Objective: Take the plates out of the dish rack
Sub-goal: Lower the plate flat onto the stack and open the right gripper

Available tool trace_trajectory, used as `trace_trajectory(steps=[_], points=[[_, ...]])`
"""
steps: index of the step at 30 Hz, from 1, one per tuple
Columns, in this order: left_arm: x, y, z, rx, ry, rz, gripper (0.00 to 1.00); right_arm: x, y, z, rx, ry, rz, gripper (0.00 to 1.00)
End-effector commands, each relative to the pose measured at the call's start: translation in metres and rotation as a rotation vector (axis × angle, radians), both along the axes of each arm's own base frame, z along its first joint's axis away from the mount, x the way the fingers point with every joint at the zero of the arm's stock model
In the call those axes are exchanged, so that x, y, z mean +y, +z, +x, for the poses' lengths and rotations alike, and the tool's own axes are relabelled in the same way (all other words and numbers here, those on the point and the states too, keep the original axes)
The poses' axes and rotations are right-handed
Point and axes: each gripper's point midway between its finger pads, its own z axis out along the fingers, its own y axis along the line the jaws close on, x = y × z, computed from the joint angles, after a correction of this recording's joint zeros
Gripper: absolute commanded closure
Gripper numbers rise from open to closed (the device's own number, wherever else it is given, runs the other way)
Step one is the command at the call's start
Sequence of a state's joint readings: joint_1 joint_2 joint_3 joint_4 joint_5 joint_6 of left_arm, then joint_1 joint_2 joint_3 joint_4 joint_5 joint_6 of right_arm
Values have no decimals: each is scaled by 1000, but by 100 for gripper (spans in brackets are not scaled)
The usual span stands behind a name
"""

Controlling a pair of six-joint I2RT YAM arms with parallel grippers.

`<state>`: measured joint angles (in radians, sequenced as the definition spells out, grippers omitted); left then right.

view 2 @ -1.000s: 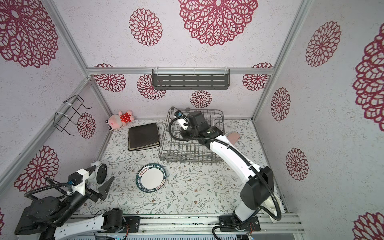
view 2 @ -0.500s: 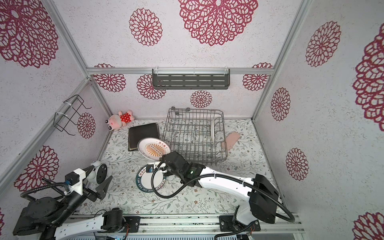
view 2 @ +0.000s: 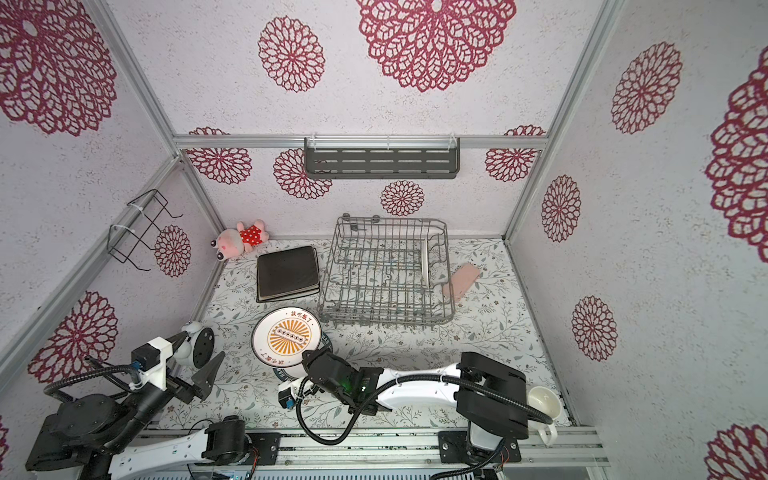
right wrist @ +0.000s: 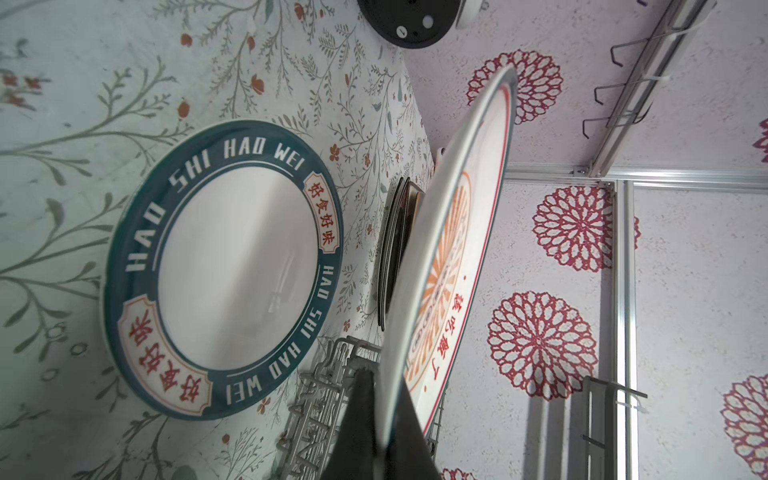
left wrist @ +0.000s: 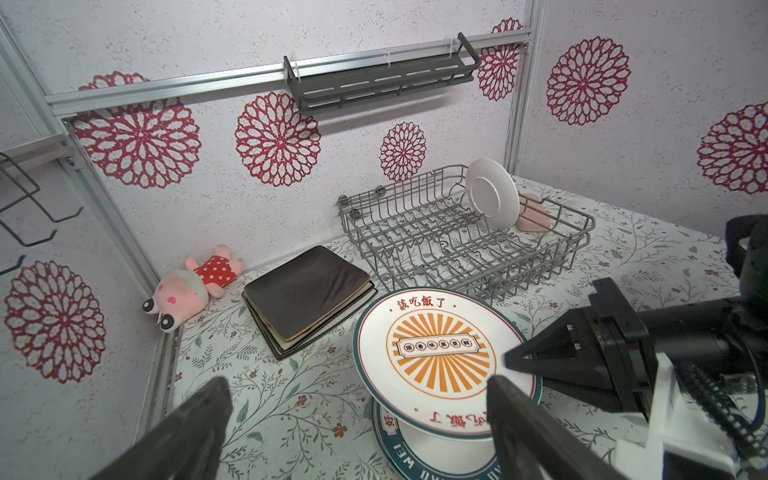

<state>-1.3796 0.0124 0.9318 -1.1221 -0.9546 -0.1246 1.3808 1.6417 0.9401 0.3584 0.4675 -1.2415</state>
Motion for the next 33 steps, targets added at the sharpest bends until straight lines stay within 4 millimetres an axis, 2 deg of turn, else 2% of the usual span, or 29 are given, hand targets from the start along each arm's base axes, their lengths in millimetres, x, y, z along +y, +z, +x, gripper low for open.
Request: trace_trajectory(steps=[1, 6, 17, 26, 28, 33], points=[[3, 0, 0, 1, -5, -20, 3, 7, 29, -4, -43, -13, 101, 100], [2, 0, 0, 0, -4, -19, 3, 8, 7, -13, -2, -11, 62, 100], [1, 2, 0, -1, -11, -26, 3, 4, -32, -13, 35, -18, -17, 100], [2, 2, 0, -1, -11, -28, 3, 1, -47, -7, 48, -33, -51, 100], [2, 2, 0, -1, -9, -28, 3, 1, -50, -5, 45, -41, -57, 96], [2, 2, 0, 0, -11, -29, 3, 1, -56, -3, 45, -46, -70, 95]])
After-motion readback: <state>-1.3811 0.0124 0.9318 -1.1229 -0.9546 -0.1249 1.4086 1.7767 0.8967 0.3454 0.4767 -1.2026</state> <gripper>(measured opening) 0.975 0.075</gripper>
